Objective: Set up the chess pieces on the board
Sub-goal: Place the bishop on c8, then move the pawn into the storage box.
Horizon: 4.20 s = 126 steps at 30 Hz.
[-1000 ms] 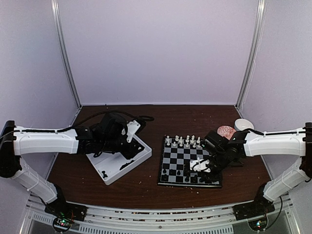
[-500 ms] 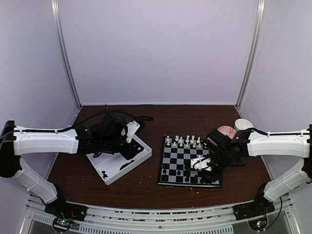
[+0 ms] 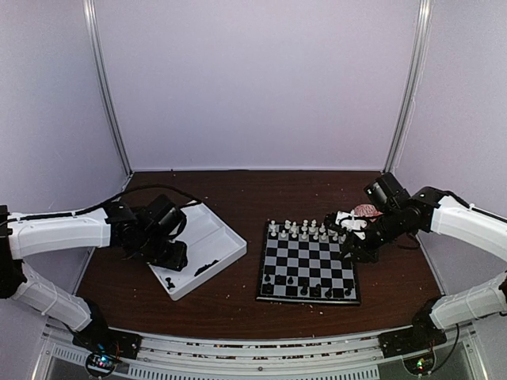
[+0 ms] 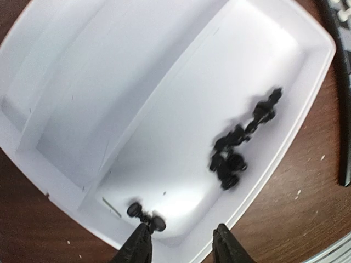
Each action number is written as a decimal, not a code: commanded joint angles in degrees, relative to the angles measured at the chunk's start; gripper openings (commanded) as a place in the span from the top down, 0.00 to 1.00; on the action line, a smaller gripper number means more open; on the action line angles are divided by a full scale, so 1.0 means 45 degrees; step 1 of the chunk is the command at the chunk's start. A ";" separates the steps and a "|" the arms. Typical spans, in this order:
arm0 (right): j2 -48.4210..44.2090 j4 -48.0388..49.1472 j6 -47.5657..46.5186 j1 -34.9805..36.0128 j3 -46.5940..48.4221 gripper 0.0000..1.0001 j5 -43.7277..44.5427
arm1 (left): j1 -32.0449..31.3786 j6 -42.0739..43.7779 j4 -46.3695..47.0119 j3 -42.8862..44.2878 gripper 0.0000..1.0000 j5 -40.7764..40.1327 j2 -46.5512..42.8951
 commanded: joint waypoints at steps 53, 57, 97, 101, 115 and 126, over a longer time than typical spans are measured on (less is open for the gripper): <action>0.0847 0.0361 -0.0009 -0.0340 -0.0245 0.69 -0.0570 | 0.0545 0.2056 -0.3024 0.2958 0.66 0.0872 0.4310; 0.0941 0.0312 -0.0034 -0.0332 -0.0224 0.69 -0.0694 | 0.0690 0.2056 -0.2722 0.1867 0.65 0.1676 0.3651; 0.1274 0.0199 0.0177 -0.0321 0.0058 0.73 -0.0937 | 0.1611 0.4084 -0.1486 0.3274 0.95 0.1343 0.5349; 0.1458 0.0117 0.0345 -0.0323 0.0517 0.73 -0.1099 | 0.1955 0.2891 -0.0313 0.2397 0.95 0.2671 0.4584; 0.2052 0.0012 0.0337 -0.0321 0.0868 0.73 -0.1691 | 0.2135 0.5211 -0.3926 0.4073 0.94 0.2339 0.4134; 0.1837 0.0037 0.0240 -0.0321 0.0624 0.73 -0.1633 | 0.1905 0.6556 -0.7429 0.6532 0.92 0.2221 0.6148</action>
